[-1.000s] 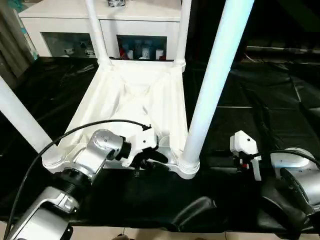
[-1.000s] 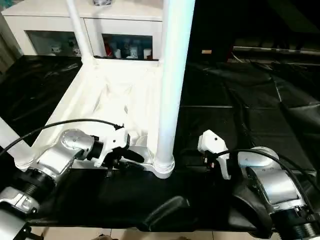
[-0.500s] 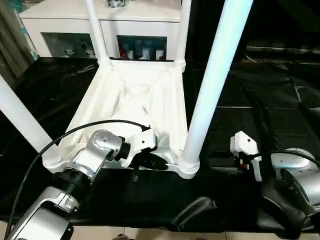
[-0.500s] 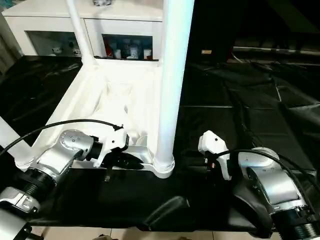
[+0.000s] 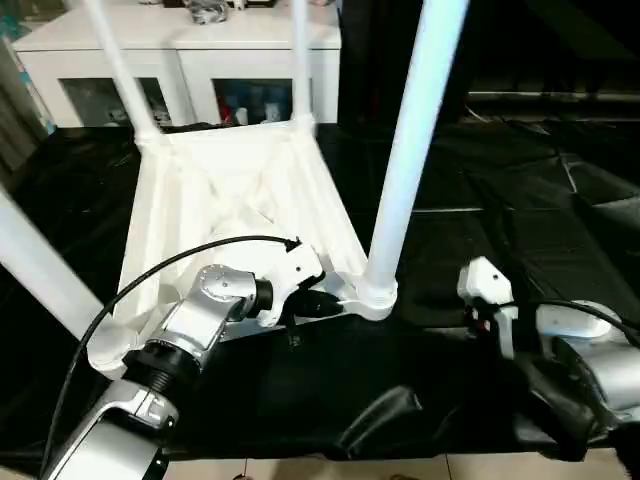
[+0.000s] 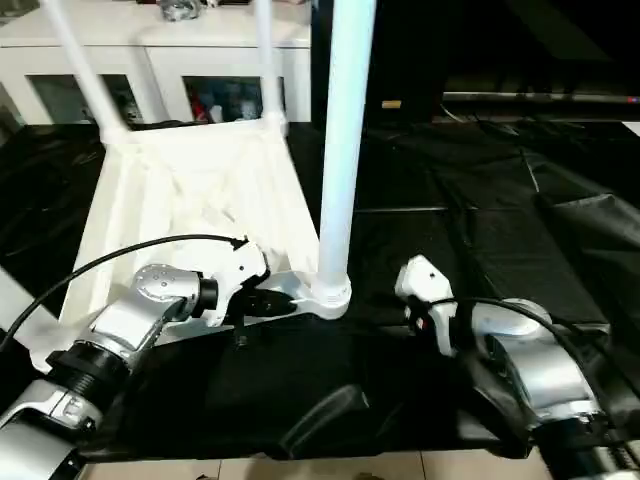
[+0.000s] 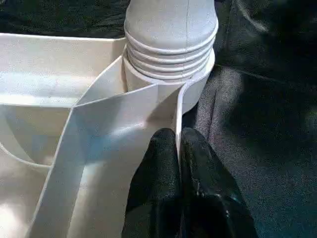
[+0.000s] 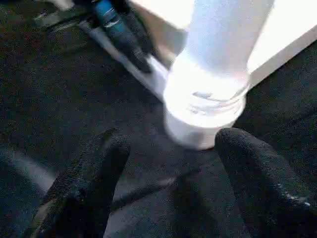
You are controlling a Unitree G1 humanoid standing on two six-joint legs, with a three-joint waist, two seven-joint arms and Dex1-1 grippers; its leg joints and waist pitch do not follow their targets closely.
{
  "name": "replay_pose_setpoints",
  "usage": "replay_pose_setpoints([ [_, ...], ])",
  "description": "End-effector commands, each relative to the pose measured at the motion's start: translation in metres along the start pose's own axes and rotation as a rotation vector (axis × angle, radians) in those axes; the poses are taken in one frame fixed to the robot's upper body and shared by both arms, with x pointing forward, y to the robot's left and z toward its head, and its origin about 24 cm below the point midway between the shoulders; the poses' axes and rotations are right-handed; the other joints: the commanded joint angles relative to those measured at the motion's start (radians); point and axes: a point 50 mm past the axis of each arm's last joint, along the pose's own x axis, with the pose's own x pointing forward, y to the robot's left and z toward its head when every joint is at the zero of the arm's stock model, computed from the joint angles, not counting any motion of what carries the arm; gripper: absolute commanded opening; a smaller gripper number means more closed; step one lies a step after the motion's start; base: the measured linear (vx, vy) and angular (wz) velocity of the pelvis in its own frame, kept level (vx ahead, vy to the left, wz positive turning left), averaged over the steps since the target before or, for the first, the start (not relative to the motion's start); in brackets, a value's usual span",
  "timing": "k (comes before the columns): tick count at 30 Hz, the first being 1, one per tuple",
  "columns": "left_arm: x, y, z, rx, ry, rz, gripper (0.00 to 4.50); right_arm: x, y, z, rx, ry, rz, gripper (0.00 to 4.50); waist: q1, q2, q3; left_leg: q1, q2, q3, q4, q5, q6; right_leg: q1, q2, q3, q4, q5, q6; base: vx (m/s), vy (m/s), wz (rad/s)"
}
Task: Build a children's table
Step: Rotate table base, then rotate leg to tighten
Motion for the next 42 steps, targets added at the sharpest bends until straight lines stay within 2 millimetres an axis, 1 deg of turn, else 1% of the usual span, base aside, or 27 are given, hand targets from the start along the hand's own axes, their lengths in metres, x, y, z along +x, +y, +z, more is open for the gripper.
replay_pose_setpoints([
  [1,0.006,-0.006,-0.003,-0.029,-0.019,-0.034,0.0,0.001,-0.008,0.009,-0.018,-0.039,-0.057,3.59,0.01,-0.02,-0.059,0.005,0.029,-0.016,-0.067,-0.253,0.058,0.039,-0.047,0.038,-0.099,-0.37,-0.177,0.0,0.0,0.0],
  [2,0.007,-0.007,-0.003,-0.023,-0.005,-0.039,0.0,0.005,-0.013,0.01,0.009,-0.073,-0.106,3.66,0.01,-0.02,-0.059,0.005,0.029,-0.016,-0.067,-0.253,0.058,0.039,-0.047,0.038,-0.099,-0.37,-0.177,0.0,0.0,0.0],
  [3,0.008,-0.007,-0.004,-0.008,0.019,-0.045,0.0,0.009,-0.017,0.012,0.033,-0.108,-0.13,3.66,0.008,-0.019,-0.062,0.0,0.029,-0.015,-0.067,-0.224,0.065,0.044,-0.045,0.037,-0.089,-0.288,-0.21,0.0,0.0,0.0],
  [5,0.008,-0.007,-0.004,-0.009,0.029,-0.044,0.0,0.013,-0.016,0.013,0.031,-0.106,-0.122,3.85,0.011,-0.016,-0.063,0.005,0.03,-0.013,-0.066,-0.224,0.068,0.041,-0.046,0.037,-0.088,-0.269,-0.222,0.0,0.0,0.0],
  [6,0.008,-0.006,-0.004,-0.008,0.034,-0.042,0.0,0.016,-0.014,0.013,0.025,-0.104,-0.109,4.0,0.016,-0.013,-0.063,0.008,0.032,-0.012,-0.065,-0.218,0.07,0.042,-0.045,0.038,-0.086,-0.242,-0.229,0.0,0.0,0.0],
  [7,0.008,-0.006,-0.004,-0.007,0.035,-0.041,0.0,0.016,-0.014,0.013,0.025,-0.105,-0.105,4.08,0.018,-0.013,-0.064,0.006,0.032,-0.012,-0.065,-0.214,0.071,0.044,-0.045,0.039,-0.083,-0.229,-0.232,0.0,0.0,0.0],
  [9,0.007,-0.004,-0.003,-0.005,0.04,-0.027,0.0,0.02,-0.011,0.014,0.022,-0.109,-0.083,4.08,0.022,-0.015,-0.064,0.002,0.032,-0.012,-0.066,-0.203,0.074,0.049,-0.047,0.038,-0.079,-0.207,-0.234,0.0,0.0,0.0],
  [10,0.007,-0.004,-0.003,-0.005,0.041,-0.023,0.0,0.023,-0.01,0.014,0.023,-0.111,-0.07,4.08,0.023,-0.016,-0.063,0.003,0.031,-0.012,-0.066,-0.208,0.074,0.049,-0.048,0.038,-0.081,-0.217,-0.232,0.0,0.0,0.0],
  [11,0.006,-0.003,-0.003,-0.005,0.042,-0.02,0.0,0.026,-0.01,0.014,0.024,-0.11,-0.066,4.08,0.024,-0.014,-0.061,0.004,0.032,-0.012,-0.067,-0.223,0.07,0.047,-0.049,0.038,-0.084,-0.246,-0.228,0.0,0.0,0.0],
  [12,0.005,-0.002,-0.003,0.0,0.046,-0.019,0.0,0.03,-0.011,0.014,0.028,-0.111,-0.053,4.08,0.023,-0.017,-0.06,0.003,0.031,-0.011,-0.068,-0.233,0.066,0.046,-0.049,0.037,-0.086,-0.267,-0.223,0.0,0.0,0.0],
  [13,0.005,-0.002,-0.003,0.001,0.047,-0.02,0.0,0.031,-0.011,0.014,0.027,-0.112,-0.049,4.08,0.022,-0.015,-0.058,0.005,0.031,-0.014,-0.071,-0.259,0.055,0.045,-0.051,0.036,-0.091,-0.328,-0.207,0.0,0.0,0.0],
  [14,0.005,-0.002,-0.003,0.002,0.048,-0.019,0.0,0.032,-0.012,0.014,0.026,-0.11,-0.05,4.08,0.022,-0.017,-0.058,0.006,0.032,-0.014,-0.071,-0.263,0.052,0.044,-0.051,0.037,-0.093,-0.339,-0.201,0.0,0.0,0.0],
  [16,0.004,-0.001,-0.003,0.002,0.049,-0.011,0.0,0.034,-0.013,0.014,0.025,-0.107,-0.056,4.08,0.022,-0.016,-0.058,0.006,0.033,-0.015,-0.073,-0.265,0.045,0.043,-0.051,0.038,-0.092,-0.344,-0.195,0.0,0.0,0.0],
  [19,0.004,0.0,-0.002,0.002,0.047,-0.012,0.0,0.038,-0.017,0.016,0.013,-0.113,-0.07,4.08,0.022,-0.02,-0.06,0.004,0.032,-0.014,-0.072,-0.247,0.047,0.045,-0.05,0.038,-0.088,-0.313,-0.2,0.0,0.0,0.0],
  [21,0.004,0.0,-0.002,0.001,0.046,-0.013,0.0,0.039,-0.018,0.017,0.001,-0.116,-0.076,3.8,0.024,-0.02,-0.06,0.005,0.032,-0.012,-0.07,-0.236,0.051,0.043,-0.051,0.04,-0.088,-0.299,-0.204,0.0,0.0,0.0],
  [22,0.003,0.0,-0.002,0.002,0.046,-0.013,0.0,0.039,-0.018,0.016,0.001,-0.117,-0.078,3.8,0.023,-0.02,-0.06,0.004,0.032,-0.012,-0.07,-0.234,0.052,0.044,-0.051,0.04,-0.087,-0.298,-0.205,0.0,0.0,0.0],
  [25,0.003,0.0,-0.003,0.001,0.048,-0.013,0.0,0.041,-0.021,0.014,-0.005,-0.109,-0.078,3.49,0.024,-0.019,-0.059,0.004,0.032,-0.012,-0.07,-0.236,0.052,0.044,-0.051,0.039,-0.088,-0.299,-0.209,0.0,0.0,0.0],
  [26,0.003,0.0,-0.004,0.001,0.049,-0.013,0.0,0.042,-0.021,0.014,-0.005,-0.111,-0.077,3.39,0.023,-0.021,-0.059,0.002,0.031,-0.012,-0.071,-0.238,0.054,0.045,-0.051,0.039,-0.087,-0.302,-0.207,0.0,0.0,0.0],
  [27,0.003,0.0,-0.004,0.002,0.05,-0.014,0.0,0.042,-0.021,0.015,-0.005,-0.112,-0.077,3.33,0.023,-0.02,-0.058,0.003,0.032,-0.013,-0.072,-0.246,0.054,0.044,-0.051,0.039,-0.089,-0.316,-0.204,0.0,0.0,0.0],
  [31,0.002,0.001,-0.004,-0.001,0.047,-0.006,0.0,0.044,-0.019,0.013,-0.022,-0.101,-0.048,2.96,0.022,-0.021,-0.056,0.004,0.033,-0.014,-0.073,-0.268,0.047,0.042,-0.051,0.038,-0.093,-0.357,-0.192,0.0,0.0,0.0],
  [32,0.002,0.001,-0.004,-0.003,0.047,-0.006,0.0,0.044,-0.018,0.012,-0.025,-0.1,-0.036,2.96,0.021,-0.021,-0.057,0.004,0.033,-0.014,-0.074,-0.267,0.047,0.042,-0.052,0.039,-0.092,-0.348,-0.194,0.0,0.0,0.0],
  [33,0.001,0.001,-0.004,-0.003,0.049,-0.008,0.0,0.045,-0.017,0.012,-0.026,-0.098,-0.029,2.81,0.021,-0.025,-0.057,0.004,0.033,-0.014,-0.074,-0.263,0.048,0.043,-0.051,0.039,-0.09,-0.34,-0.196,0.0,0.0,0.0],
  [34,0.0,0.002,-0.005,-0.003,0.05,-0.008,0.0,0.045,-0.017,0.011,-0.025,-0.094,-0.023,2.73,0.022,-0.024,-0.057,0.004,0.033,-0.014,-0.075,-0.264,0.049,0.042,-0.052,0.04,-0.091,-0.34,-0.197,0.0,0.0,0.0],
  [36,0.0,0.002,-0.005,-0.004,0.05,-0.007,0.0,0.045,-0.017,0.01,-0.023,-0.093,-0.018,2.63,0.021,-0.024,-0.058,0.003,0.033,-0.014,-0.074,-0.258,0.051,0.043,-0.052,0.04,-0.089,-0.326,-0.2,0.0,0.0,0.0],
  [37,-0.001,0.002,-0.005,-0.005,0.05,-0.006,0.0,0.045,-0.017,0.01,-0.022,-0.093,-0.016,2.6,0.021,-0.026,-0.057,0.003,0.033,-0.013,-0.074,-0.257,0.053,0.043,-0.052,0.04,-0.089,-0.323,-0.202,0.0,0.0,0.0],
  [41,-0.001,0.002,-0.006,-0.005,0.049,-0.006,0.0,0.045,-0.016,0.008,-0.021,-0.088,-0.012,2.42,0.02,-0.025,-0.056,0.004,0.033,-0.014,-0.075,-0.267,0.052,0.041,-0.052,0.04,-0.092,-0.351,-0.195,0.0,0.0,0.0],
  [42,-0.001,0.002,-0.006,-0.007,0.049,-0.004,0.0,0.045,-0.016,0.008,-0.019,-0.089,-0.011,2.28,0.02,-0.027,-0.056,0.004,0.033,-0.014,-0.075,-0.268,0.052,0.041,-0.051,0.04,-0.092,-0.352,-0.194,0.0,0.0,0.0],
])
